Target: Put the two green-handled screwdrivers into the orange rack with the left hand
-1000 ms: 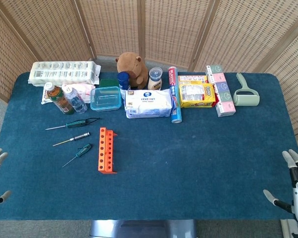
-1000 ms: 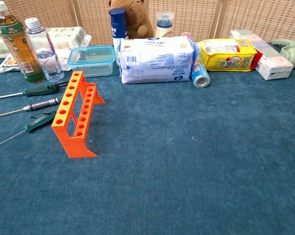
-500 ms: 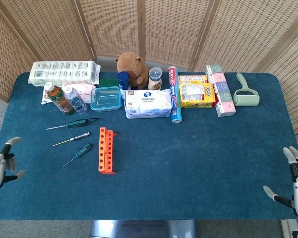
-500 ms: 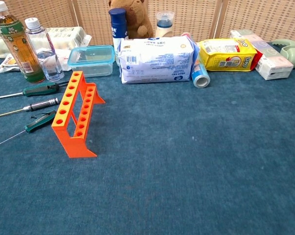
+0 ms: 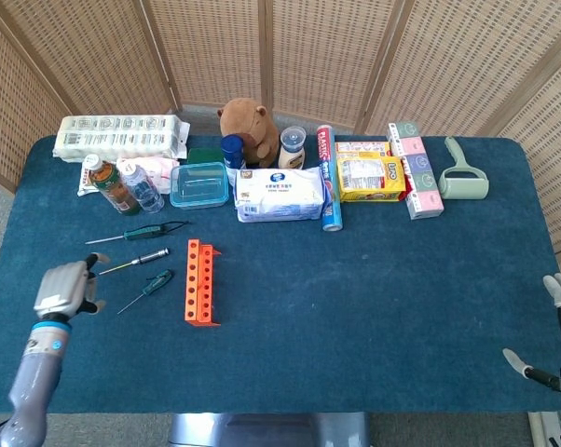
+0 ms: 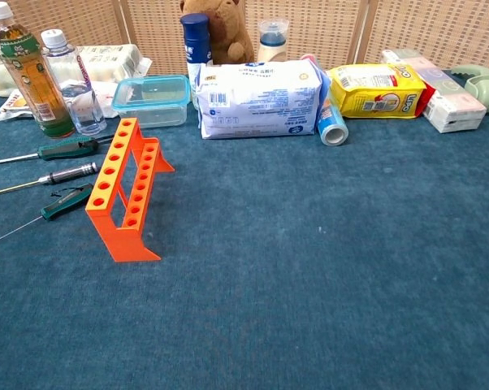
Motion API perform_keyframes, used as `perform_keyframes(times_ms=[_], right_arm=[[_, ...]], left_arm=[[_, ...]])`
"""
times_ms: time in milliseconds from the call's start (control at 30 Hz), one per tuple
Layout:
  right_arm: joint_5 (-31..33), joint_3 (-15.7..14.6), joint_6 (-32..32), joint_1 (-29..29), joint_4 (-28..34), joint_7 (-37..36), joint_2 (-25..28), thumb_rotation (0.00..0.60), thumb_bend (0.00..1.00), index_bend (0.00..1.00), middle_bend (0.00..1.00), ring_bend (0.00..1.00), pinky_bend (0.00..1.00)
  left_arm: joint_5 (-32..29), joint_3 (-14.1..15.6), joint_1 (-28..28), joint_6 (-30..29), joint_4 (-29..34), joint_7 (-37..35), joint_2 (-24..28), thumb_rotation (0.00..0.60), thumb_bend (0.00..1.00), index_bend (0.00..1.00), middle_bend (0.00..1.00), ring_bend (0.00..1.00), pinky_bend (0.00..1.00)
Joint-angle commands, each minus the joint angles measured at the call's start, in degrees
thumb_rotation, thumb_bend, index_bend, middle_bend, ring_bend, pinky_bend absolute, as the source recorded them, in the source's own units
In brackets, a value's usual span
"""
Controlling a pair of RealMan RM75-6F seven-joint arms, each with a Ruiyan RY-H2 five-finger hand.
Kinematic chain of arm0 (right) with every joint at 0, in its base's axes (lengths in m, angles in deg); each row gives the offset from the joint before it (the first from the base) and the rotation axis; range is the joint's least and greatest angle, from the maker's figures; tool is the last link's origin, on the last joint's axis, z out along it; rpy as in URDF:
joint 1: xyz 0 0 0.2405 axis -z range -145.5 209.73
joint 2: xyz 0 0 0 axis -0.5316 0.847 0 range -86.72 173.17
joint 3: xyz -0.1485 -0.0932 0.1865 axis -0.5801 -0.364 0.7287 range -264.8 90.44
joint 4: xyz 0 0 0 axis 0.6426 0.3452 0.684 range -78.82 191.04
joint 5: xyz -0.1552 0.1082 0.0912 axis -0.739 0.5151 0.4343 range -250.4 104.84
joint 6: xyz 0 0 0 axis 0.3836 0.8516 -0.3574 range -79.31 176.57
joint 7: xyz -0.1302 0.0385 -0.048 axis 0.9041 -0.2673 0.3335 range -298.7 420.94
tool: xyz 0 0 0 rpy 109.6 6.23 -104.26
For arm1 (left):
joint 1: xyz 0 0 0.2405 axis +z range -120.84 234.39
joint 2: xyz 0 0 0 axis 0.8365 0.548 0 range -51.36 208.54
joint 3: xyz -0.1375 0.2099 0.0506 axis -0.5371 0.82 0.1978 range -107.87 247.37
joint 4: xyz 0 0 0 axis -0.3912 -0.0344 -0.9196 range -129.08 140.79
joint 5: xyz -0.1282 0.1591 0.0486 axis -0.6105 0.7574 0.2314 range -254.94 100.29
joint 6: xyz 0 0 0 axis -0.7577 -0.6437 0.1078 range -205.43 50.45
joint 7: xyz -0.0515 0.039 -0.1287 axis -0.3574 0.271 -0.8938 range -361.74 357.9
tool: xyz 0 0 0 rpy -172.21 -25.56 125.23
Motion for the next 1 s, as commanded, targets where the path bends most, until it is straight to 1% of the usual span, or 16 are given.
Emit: perform_keyframes(times_ms=[33,167,333,467,700,833,1000], right_arm=[[0.2,0.0,0.2,-0.1,0.0,-0.6,0.3,0.600,0.10,0.02,0.04,0.00,0.00],[0.1,0.0,0.1,-0.1,0.0,-1.3,0.6,0.600,0.10,0.02,0.04,0.00,0.01],[0.3,0.0,0.4,-0.3,0.0,-2.0,0.9,0.600,0.10,0.02,0.04,0.00,0.01],[0.2,-0.1,0.4,-0.3,0.0,-2.5,1.0,0.600,0.10,0.02,0.04,0.00,0.00],[0.1,-0.2,0.5,-0.4,0.2,-2.7,1.1,0.600,0.10,0.02,0.04,0.00,0.00],[0.2,-0.2,0.4,-0.4,0.1,-2.4,1.0,0.600,0.10,0.02,0.04,0.00,0.00],[0.2,-0.1,0.2,-0.5,0.2,-2.1,0.9,0.600,0.10,0.02,0.04,0.00,0.00]], left_arm=[[-8.7,-1.1,-5.9,-0.3,-0.5,5.7,-5.6,0.600,0.21,0.28,0.78,0.72,0.86],[-14.5,-1.6,-9.2,-2.2,-2.2,9.1,-9.1,0.600,0.21,0.28,0.78,0.72,0.86],[-17.3,-2.0,-11.6,-5.0,-4.8,10.6,-12.9,0.600,0.21,0.28,0.78,0.72,0.86],[-20.1,-2.7,-13.3,-5.3,-6.4,11.1,-15.1,0.600,0.21,0.28,0.78,0.72,0.86],[-22.9,-2.2,-15.0,-6.2,-8.4,12.5,-16.8,0.600,0.21,0.28,0.78,0.72,0.86],[-22.6,-1.3,-15.7,-7.1,-9.8,13.4,-17.8,0.600,0.21,0.28,0.78,0.72,0.86],[-22.8,-1.0,-16.3,-7.2,-10.8,13.5,-19.1,0.600,0.21,0.28,0.78,0.72,0.86]])
